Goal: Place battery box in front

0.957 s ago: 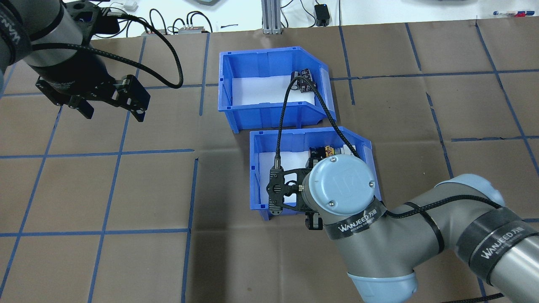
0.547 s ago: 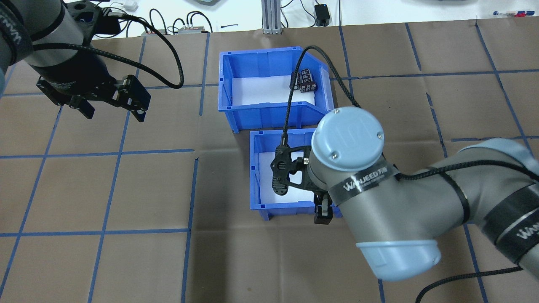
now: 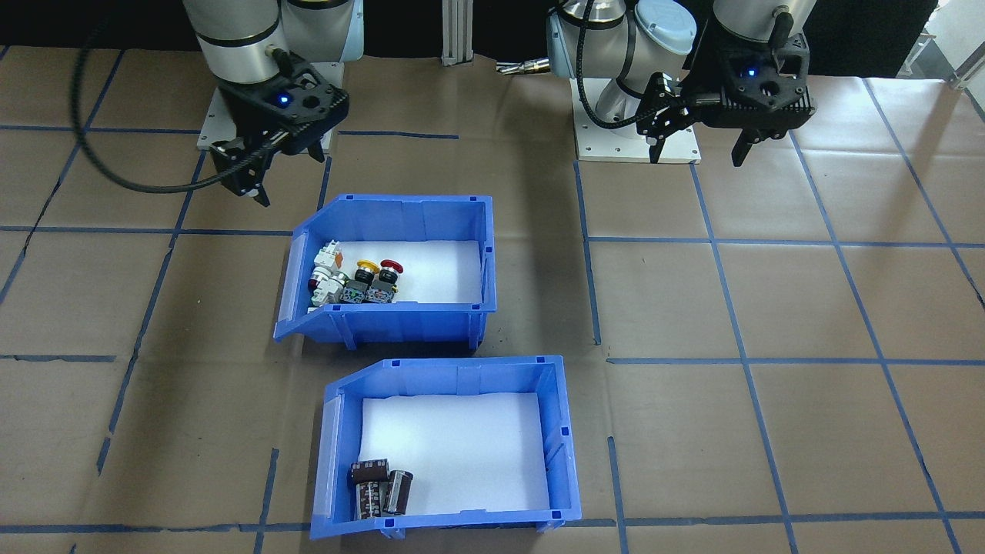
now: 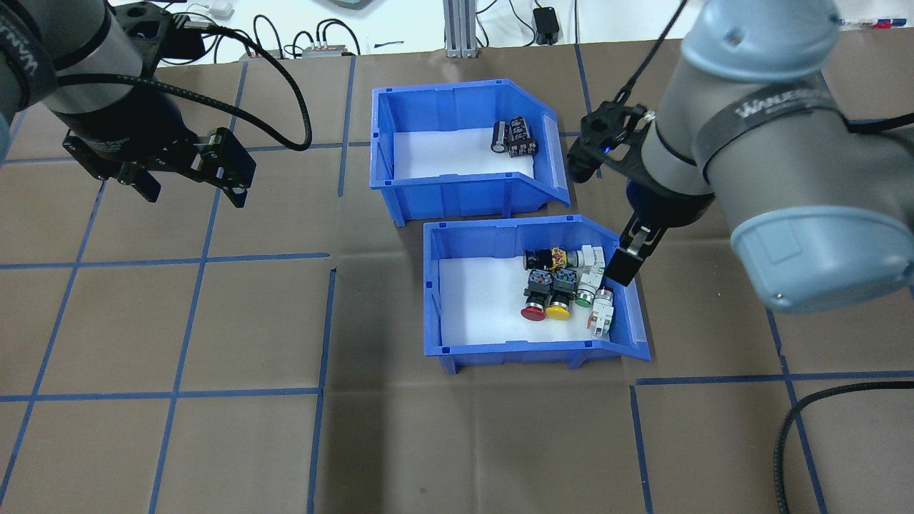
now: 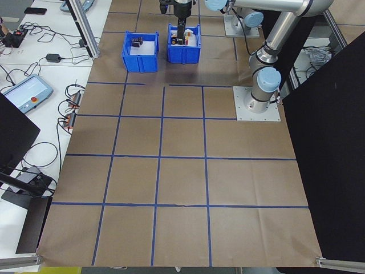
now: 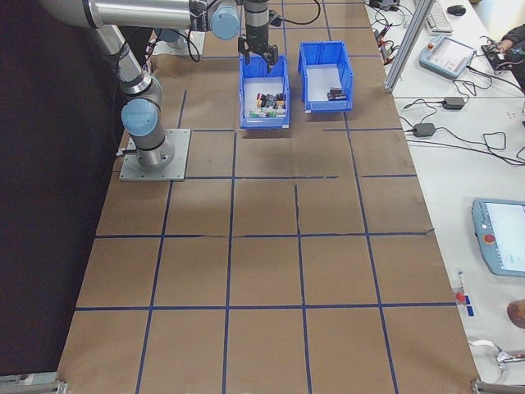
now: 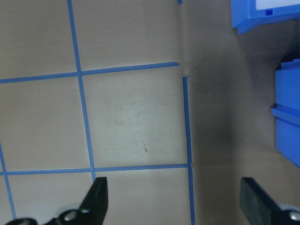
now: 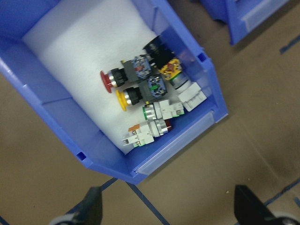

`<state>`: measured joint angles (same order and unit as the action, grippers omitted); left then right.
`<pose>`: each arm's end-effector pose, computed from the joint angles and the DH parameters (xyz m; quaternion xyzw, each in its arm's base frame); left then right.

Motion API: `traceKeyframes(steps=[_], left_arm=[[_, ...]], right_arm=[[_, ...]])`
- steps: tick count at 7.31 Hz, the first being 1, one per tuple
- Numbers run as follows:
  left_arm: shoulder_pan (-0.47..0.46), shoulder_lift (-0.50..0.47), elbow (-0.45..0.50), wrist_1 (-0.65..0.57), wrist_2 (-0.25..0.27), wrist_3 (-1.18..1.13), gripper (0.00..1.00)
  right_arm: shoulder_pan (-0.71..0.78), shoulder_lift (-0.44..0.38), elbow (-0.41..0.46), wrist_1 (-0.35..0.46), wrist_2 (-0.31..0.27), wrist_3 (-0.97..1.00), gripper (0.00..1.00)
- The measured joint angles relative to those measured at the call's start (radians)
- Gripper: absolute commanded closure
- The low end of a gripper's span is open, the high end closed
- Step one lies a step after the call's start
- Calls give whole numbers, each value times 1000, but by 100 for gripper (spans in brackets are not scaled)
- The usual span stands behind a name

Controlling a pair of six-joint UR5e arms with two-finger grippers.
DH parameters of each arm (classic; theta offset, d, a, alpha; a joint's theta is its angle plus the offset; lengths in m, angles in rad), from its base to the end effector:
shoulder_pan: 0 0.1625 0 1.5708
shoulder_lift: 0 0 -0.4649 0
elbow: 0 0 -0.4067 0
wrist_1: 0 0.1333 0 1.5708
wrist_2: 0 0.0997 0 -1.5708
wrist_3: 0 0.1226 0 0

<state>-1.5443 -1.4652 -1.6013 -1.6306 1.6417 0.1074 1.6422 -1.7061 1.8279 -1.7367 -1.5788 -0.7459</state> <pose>-0.1124 -0.4613 0.5346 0.0401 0.9985 -0.0052 0.0359 0.1638 -0.4354 0.4557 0.3972 -0.9175 0.0195 0.0111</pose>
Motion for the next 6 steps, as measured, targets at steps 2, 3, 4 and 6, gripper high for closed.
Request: traceKeyframes(steps=[2,3,4,6], left_arm=[[0,-1,-1,0,0,1,0],[0,-1,-4,0,0,1,0],[0,-1,-7,0,-1,1,0],[0,0,-9,0,-2,1,0]], right_arm=[[-61,26,-72,1,30,281,0],[-68,63,-119,12,28,415,0],[-70,104,-164,43,15,530,0],[-71,155,-208,105,-20,701,0]])
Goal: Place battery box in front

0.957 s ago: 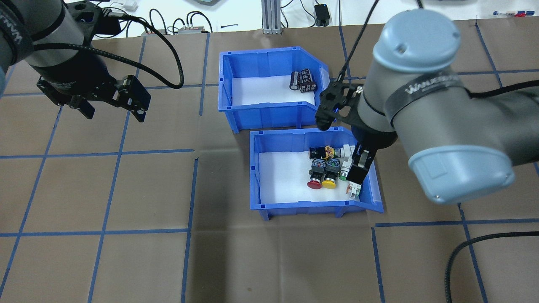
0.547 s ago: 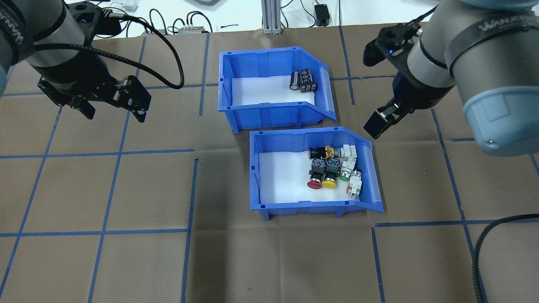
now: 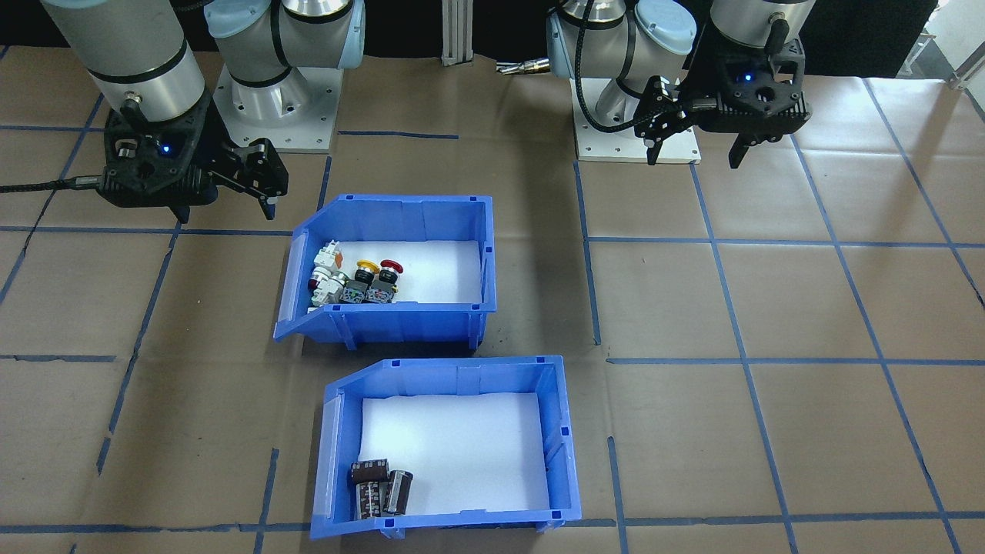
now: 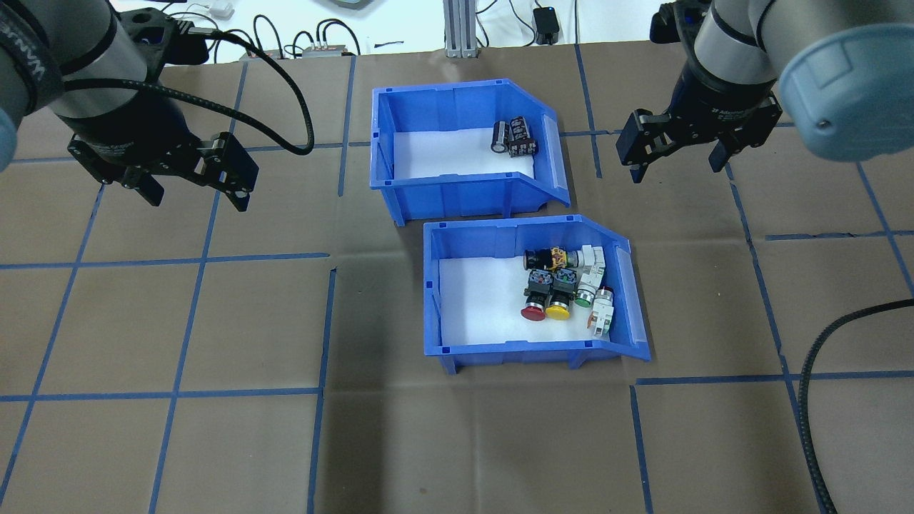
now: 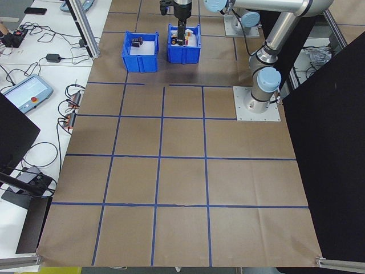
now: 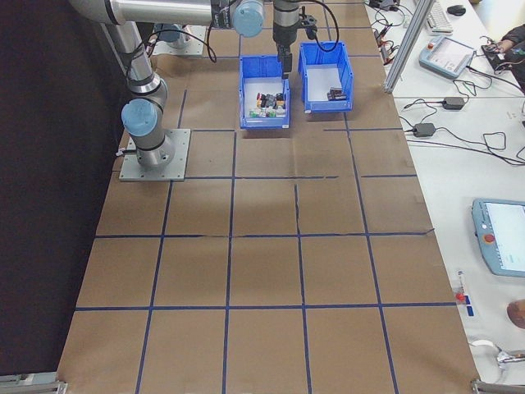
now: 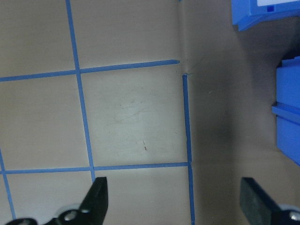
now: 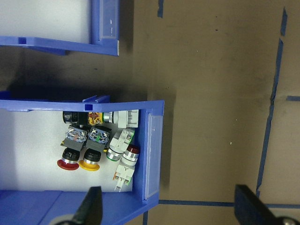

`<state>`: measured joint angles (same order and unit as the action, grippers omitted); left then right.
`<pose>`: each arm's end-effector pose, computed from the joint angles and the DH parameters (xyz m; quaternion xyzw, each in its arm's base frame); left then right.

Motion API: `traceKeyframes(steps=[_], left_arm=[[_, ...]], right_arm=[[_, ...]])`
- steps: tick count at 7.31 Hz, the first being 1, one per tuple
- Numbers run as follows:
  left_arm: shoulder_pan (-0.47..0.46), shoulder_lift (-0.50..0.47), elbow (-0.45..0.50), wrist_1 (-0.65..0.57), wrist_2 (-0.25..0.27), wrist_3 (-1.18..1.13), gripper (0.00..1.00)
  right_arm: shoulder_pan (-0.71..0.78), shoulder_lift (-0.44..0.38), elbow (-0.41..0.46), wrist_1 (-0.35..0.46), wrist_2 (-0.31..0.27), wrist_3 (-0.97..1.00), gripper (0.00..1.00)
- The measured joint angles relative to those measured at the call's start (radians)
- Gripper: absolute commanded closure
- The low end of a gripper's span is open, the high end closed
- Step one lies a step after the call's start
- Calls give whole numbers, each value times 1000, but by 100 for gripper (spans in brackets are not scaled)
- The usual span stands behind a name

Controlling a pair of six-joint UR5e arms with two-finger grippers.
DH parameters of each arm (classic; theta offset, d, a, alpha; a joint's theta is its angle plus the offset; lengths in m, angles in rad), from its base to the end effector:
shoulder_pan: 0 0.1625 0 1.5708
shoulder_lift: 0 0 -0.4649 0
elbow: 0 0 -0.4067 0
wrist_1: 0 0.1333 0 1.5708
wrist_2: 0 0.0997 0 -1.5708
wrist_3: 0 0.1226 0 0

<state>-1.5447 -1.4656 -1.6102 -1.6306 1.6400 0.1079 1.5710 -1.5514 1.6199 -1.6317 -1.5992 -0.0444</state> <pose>-0.1128 -0.4605 0.5299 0.0408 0.9986 -0.0007 0.0347 0.1299 -0.5135 0.4762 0.0223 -0.9996 -0.0041 0.0141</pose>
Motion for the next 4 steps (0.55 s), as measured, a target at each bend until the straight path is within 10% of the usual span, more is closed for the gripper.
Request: traceKeyframes(steps=[4], left_arm=[[0,2,-1,0,-2,0,0]], right_arm=[[0,-2,-10,18,-2,79,0]])
